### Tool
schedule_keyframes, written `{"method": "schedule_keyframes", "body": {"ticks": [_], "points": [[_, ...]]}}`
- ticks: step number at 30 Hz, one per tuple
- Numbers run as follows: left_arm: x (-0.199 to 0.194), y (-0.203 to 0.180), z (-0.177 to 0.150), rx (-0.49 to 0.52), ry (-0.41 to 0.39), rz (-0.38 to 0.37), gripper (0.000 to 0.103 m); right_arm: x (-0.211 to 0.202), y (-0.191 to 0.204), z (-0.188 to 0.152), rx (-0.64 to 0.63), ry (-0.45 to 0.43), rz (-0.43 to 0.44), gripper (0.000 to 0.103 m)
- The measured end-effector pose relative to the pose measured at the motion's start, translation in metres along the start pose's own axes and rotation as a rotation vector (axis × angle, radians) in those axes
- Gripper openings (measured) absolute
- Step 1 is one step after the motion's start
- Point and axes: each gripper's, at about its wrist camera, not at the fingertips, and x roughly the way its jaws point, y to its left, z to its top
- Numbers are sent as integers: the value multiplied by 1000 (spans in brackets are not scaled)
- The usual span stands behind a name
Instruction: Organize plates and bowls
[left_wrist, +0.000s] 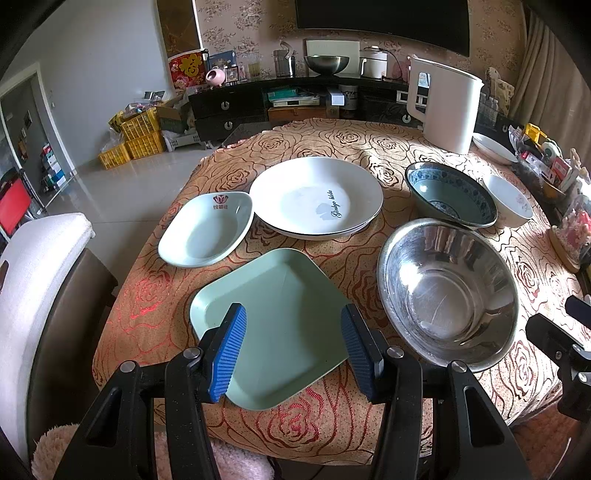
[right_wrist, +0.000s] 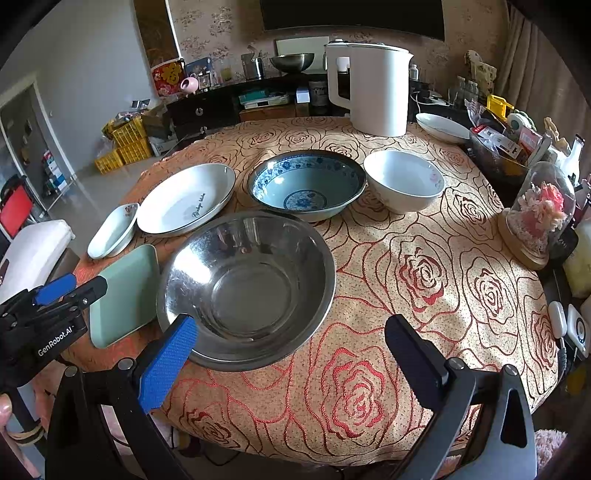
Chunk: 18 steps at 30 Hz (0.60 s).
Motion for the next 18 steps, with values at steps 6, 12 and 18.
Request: {"method": "schedule_keyframes", "body": {"ticks": [6, 12, 18], "points": [[1, 0, -1, 0, 0, 0, 53, 0, 0, 0, 0, 1, 0, 80], [2, 0, -2, -1, 1, 3, 53, 1, 0, 0, 1, 1, 2, 71], [4, 3, -2, -12, 12, 4, 53, 3, 0, -2, -1, 7, 3, 77]]}}
